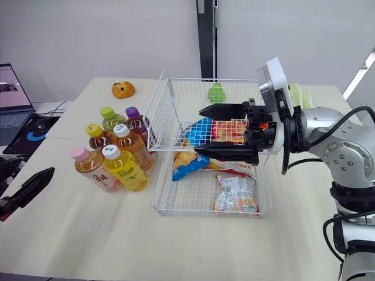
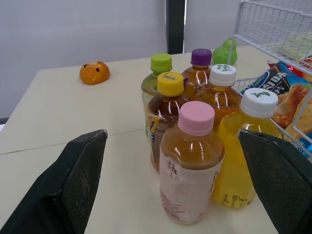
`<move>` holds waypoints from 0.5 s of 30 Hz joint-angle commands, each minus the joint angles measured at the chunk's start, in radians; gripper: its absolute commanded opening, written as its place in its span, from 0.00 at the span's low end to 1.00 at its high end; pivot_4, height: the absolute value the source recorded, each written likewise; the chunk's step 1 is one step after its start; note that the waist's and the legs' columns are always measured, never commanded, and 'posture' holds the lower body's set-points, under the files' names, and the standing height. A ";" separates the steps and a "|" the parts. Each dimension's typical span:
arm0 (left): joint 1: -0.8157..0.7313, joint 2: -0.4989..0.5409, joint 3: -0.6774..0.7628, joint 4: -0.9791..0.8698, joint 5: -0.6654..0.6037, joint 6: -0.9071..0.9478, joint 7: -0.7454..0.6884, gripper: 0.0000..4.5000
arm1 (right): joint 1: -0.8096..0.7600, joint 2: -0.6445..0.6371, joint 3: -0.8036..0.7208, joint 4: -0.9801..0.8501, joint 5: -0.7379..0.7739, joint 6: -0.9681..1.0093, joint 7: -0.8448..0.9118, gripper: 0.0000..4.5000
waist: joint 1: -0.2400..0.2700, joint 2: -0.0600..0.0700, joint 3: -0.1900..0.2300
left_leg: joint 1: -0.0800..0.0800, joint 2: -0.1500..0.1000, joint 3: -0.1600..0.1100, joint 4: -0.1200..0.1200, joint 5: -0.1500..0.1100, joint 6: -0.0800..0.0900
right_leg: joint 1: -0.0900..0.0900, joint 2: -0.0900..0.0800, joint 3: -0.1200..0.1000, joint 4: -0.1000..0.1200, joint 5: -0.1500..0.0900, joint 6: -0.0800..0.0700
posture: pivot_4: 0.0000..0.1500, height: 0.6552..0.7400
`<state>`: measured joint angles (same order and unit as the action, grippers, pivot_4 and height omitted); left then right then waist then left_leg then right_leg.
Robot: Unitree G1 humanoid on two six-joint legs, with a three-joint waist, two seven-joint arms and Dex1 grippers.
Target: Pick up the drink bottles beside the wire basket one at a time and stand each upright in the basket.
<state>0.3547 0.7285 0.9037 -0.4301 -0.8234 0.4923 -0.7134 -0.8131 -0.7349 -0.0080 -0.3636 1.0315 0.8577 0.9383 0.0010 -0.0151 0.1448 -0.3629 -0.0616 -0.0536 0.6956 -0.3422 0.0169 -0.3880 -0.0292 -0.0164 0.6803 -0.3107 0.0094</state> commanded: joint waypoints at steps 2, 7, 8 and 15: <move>-0.063 0.019 -0.083 0.045 0.062 -0.049 -0.021 1.00 | -0.027 -0.004 -0.029 -0.014 -0.014 -0.010 0.005 1.00 | -0.001 0.000 0.000 | 0.000 0.000 0.000 0.000 0.000 0.000 | 0.000 0.000 0.000 0.000 0.000 0.000 | 1.00 1.00; -0.168 0.022 -0.184 0.110 0.119 -0.082 -0.026 1.00 | -0.020 -0.006 -0.040 -0.027 -0.022 -0.006 -0.005 1.00 | -0.001 0.000 0.000 | 0.000 0.000 0.000 0.000 0.000 0.000 | 0.000 0.000 0.000 0.000 0.000 0.000 | 1.00 1.00; -0.179 0.021 -0.194 0.116 0.126 -0.085 -0.028 1.00 | -0.019 -0.006 -0.043 -0.030 -0.020 -0.003 -0.008 1.00 | -0.001 0.001 0.000 | 0.000 0.000 0.000 0.000 0.000 0.000 | 0.000 0.000 0.000 0.000 0.000 0.000 | 1.00 1.00; -0.284 0.002 -0.324 0.167 0.202 -0.130 -0.024 1.00 | -0.013 -0.019 -0.060 -0.049 -0.010 0.017 -0.030 1.00 | -0.001 0.001 0.001 | -0.001 0.000 0.000 0.000 0.000 0.000 | -0.001 0.000 0.000 0.000 0.000 0.000 | 1.00 1.00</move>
<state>0.0854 0.7288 0.5848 -0.2578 -0.6327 0.3877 -0.7335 -0.8120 -0.7412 -0.0239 -0.3881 1.0052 0.8740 0.9127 -0.0003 -0.0143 0.1454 -0.3636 -0.0616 -0.0535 0.6954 -0.3422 0.0168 -0.3886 -0.0292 -0.0164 0.6798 -0.3106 0.0093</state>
